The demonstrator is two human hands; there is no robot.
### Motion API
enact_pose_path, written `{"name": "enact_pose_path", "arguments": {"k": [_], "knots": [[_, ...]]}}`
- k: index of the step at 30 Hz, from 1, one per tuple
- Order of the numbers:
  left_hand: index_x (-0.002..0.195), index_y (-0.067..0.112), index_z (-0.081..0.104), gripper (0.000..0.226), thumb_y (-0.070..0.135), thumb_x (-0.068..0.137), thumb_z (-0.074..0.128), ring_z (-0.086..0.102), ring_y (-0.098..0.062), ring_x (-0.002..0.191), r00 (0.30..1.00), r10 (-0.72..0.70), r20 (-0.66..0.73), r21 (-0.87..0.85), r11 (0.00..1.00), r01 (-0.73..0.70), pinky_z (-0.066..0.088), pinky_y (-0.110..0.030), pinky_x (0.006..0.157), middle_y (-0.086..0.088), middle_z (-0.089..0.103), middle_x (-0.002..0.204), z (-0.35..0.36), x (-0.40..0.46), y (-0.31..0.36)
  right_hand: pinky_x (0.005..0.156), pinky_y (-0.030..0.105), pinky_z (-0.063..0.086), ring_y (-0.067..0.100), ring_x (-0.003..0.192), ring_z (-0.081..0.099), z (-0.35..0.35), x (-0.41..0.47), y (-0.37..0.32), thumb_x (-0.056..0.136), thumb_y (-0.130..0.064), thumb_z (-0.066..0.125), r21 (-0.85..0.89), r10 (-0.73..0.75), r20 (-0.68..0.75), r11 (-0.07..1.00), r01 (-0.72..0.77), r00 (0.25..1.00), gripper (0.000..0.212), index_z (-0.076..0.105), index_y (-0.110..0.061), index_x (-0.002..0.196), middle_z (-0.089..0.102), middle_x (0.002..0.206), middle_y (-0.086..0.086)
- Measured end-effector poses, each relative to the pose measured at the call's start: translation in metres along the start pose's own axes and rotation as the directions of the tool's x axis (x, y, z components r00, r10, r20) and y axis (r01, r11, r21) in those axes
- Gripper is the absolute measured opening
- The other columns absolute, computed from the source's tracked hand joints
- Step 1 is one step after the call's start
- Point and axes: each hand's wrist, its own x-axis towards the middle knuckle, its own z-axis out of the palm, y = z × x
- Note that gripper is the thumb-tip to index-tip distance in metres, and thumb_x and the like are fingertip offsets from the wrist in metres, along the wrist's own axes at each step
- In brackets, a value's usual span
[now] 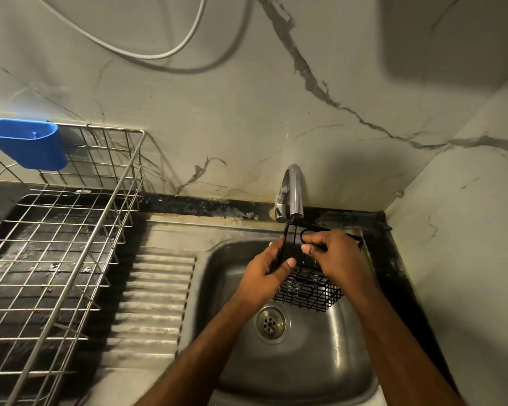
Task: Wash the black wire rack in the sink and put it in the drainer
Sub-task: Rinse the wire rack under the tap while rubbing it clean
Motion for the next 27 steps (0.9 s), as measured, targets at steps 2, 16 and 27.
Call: {"name": "enact_pose_path", "arguments": {"k": [2,16,27], "knots": [[0.137,0.039,0.053,0.043,0.018,0.100,0.062,0.065,-0.008,0.120,1.000,0.010,-0.009,0.009,1.000,-0.010,0.055,-0.028,0.098,0.006,0.068,0.130,0.000,-0.001,0.001,0.078,0.007,0.034,0.014,0.117,0.060,-0.001,-0.001,0.000,0.092,-0.019,0.067,-0.008,0.002,0.003,1.000,-0.002,1.000,0.033,0.067,-0.019,0.124,0.066,0.127,0.000],[0.160,0.030,-0.012,0.103,0.030,0.096,0.069,0.036,-0.011,0.147,0.997,-0.074,0.021,-0.136,0.988,0.076,0.040,-0.026,0.114,0.003,0.035,0.163,-0.002,-0.003,0.011,0.069,-0.005,0.028,0.010,0.118,0.059,-0.005,0.001,-0.002,0.093,-0.019,0.066,-0.002,-0.020,0.000,1.000,0.020,1.000,0.032,0.067,-0.019,0.124,0.067,0.127,-0.002],[0.155,0.031,-0.027,0.111,0.029,0.096,0.067,0.030,-0.010,0.150,0.994,-0.102,0.032,-0.144,0.984,0.105,0.028,-0.047,0.124,0.008,0.035,0.163,-0.006,0.000,0.021,0.087,0.012,0.035,0.012,0.117,0.060,-0.005,0.005,-0.001,0.091,-0.017,0.068,0.023,-0.022,-0.032,0.999,0.023,0.999,0.032,0.068,-0.018,0.123,0.068,0.126,-0.001]]}}
